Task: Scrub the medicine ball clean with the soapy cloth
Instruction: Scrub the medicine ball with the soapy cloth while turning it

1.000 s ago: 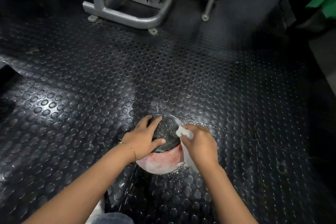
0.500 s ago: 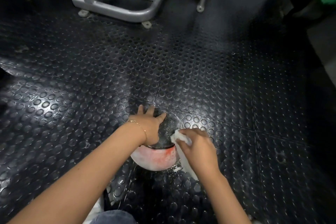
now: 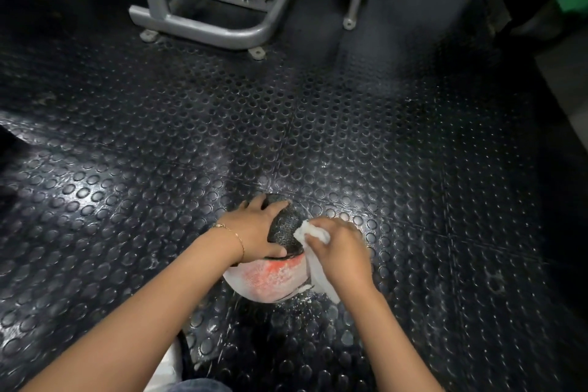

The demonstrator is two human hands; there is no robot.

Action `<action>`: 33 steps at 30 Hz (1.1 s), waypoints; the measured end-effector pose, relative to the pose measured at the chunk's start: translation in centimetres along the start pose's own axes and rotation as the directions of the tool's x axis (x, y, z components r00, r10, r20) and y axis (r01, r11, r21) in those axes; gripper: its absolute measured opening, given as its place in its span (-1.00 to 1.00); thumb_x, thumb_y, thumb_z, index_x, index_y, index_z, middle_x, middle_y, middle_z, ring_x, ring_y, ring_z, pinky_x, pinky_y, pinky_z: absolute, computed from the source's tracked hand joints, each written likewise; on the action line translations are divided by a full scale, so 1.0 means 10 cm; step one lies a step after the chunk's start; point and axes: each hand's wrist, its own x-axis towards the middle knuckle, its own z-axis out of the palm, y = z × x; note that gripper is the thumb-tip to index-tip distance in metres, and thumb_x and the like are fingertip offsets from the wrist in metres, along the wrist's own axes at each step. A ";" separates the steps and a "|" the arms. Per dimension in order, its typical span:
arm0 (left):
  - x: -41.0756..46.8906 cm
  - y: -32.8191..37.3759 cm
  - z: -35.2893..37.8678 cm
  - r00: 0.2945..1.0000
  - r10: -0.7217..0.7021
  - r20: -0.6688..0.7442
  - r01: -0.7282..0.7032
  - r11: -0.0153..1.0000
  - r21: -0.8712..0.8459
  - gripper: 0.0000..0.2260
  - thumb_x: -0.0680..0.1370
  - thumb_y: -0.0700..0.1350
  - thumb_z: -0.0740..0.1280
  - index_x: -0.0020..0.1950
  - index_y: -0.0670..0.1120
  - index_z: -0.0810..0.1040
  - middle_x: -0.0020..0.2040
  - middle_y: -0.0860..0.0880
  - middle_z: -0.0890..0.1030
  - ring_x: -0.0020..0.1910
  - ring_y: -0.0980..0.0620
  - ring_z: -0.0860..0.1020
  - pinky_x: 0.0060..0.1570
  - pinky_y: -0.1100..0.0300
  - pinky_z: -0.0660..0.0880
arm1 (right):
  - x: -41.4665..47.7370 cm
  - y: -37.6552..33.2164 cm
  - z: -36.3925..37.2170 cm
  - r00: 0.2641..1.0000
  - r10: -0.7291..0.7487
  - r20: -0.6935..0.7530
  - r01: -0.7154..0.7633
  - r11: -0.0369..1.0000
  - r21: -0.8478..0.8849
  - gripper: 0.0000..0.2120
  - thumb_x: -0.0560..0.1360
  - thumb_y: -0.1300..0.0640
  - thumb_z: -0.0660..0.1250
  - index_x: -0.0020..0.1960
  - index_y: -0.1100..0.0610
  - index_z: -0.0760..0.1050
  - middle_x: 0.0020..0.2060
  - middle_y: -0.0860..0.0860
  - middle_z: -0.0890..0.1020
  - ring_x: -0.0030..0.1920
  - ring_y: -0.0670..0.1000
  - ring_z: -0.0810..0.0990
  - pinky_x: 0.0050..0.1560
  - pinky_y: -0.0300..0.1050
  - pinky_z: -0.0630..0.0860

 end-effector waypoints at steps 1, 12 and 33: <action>-0.02 -0.01 0.00 1.000 0.007 -0.008 -0.007 1.000 0.000 -0.18 0.46 0.24 0.31 0.52 0.19 -0.17 0.56 -0.01 -0.14 0.49 -0.13 0.15 0.36 -0.01 0.30 | 0.04 0.01 0.00 1.000 0.026 -0.010 -0.026 1.000 0.001 -0.76 0.48 0.02 0.32 0.15 -0.06 0.52 0.07 -0.04 0.57 0.02 0.02 0.52 -0.04 -0.11 0.48; -0.04 -0.05 -0.02 1.000 0.016 -0.007 -0.016 1.000 -0.010 -0.20 0.46 0.24 0.32 0.51 0.24 -0.14 0.55 0.04 -0.10 0.49 -0.07 0.15 0.35 -0.09 0.29 | 0.10 0.03 0.02 0.998 0.063 0.020 -0.062 0.997 -0.035 -0.74 0.49 0.02 0.31 0.17 -0.07 0.49 0.09 -0.03 0.56 0.07 0.02 0.51 -0.03 -0.09 0.50; -0.08 -0.12 -0.03 0.998 0.069 0.000 -0.069 0.997 -0.033 -0.20 0.44 0.17 0.39 0.50 0.28 -0.08 0.55 0.14 -0.14 0.49 0.01 0.13 0.34 -0.01 0.31 | 0.20 0.11 0.03 0.991 0.113 0.070 -0.114 0.993 0.004 -0.79 0.51 0.05 0.27 0.13 -0.12 0.52 -0.16 -0.07 0.62 -0.26 -0.08 0.55 -0.32 -0.21 0.44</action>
